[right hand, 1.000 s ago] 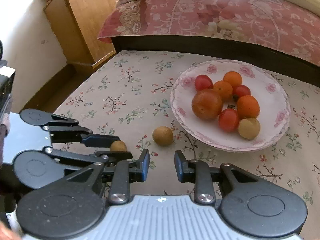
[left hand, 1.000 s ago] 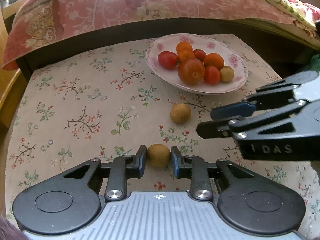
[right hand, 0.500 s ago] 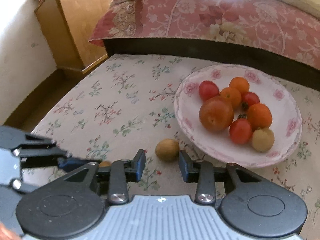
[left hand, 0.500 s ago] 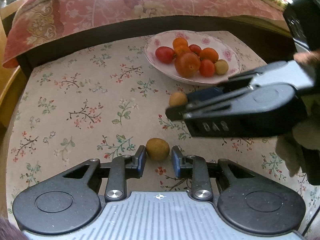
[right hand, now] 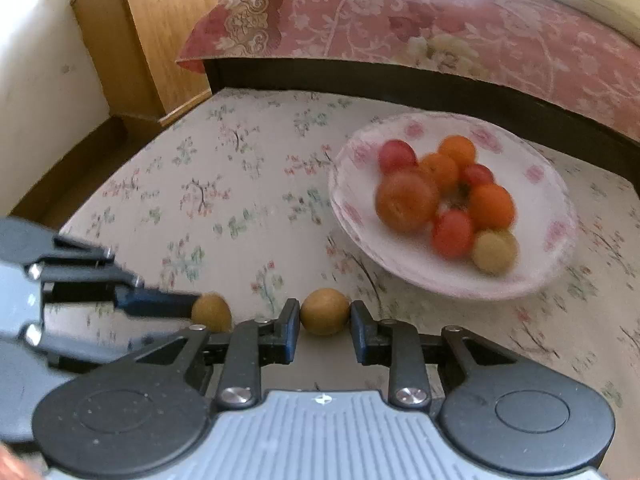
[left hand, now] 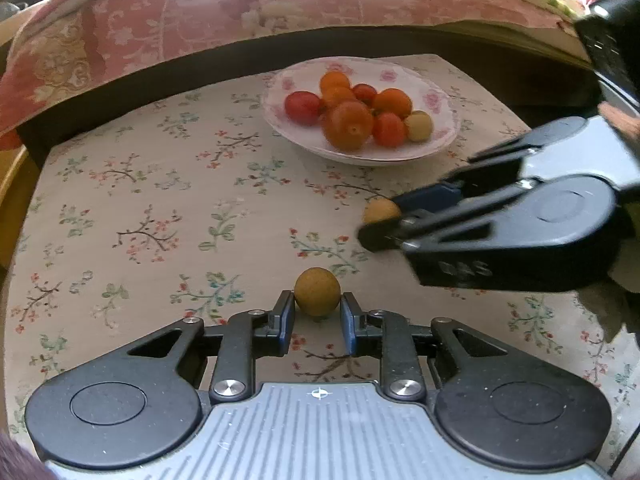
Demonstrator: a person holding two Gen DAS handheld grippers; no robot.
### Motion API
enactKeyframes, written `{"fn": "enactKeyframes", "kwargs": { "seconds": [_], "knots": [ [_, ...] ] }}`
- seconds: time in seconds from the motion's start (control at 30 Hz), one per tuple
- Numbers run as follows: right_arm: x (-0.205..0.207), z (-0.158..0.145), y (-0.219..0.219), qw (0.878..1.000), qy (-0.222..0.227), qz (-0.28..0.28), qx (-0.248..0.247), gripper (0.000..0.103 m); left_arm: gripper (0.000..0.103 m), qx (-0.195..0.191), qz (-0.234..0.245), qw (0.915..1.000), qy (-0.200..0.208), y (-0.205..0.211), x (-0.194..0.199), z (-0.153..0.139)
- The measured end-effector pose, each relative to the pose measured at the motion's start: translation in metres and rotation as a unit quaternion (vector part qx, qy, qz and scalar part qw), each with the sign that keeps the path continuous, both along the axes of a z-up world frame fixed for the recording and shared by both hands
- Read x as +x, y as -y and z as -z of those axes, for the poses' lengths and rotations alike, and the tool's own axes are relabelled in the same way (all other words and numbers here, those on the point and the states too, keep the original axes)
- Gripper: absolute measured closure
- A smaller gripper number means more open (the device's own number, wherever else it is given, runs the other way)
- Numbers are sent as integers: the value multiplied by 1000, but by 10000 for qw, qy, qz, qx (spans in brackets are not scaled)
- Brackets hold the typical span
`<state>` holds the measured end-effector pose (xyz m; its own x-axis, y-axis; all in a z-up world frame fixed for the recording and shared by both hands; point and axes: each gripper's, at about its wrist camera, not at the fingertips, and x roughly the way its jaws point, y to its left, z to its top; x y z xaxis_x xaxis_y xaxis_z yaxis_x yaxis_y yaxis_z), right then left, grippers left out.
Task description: Organize fruits
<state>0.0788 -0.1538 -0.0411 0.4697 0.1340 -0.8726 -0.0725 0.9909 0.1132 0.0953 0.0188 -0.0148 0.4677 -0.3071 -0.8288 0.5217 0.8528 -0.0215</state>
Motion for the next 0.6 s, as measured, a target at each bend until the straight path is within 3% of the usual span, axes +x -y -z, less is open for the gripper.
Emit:
{"fn": "enactKeyframes", "kwargs": {
  "seconds": [0.23,0.37,0.6],
  "knots": [
    [-46,-23,17,9994,-253,-131,-181,74,71,-91,339,9993,-84,20,-14,-4],
    [-63,-16,24,9991,-345,-26,-243,74,68,78,623,9980,-11,39,-25,-1],
    [-71,-16,30,9994,-181,-193,-201,74,62,55,687,9976,102,49,-23,-5]
  ]
}}
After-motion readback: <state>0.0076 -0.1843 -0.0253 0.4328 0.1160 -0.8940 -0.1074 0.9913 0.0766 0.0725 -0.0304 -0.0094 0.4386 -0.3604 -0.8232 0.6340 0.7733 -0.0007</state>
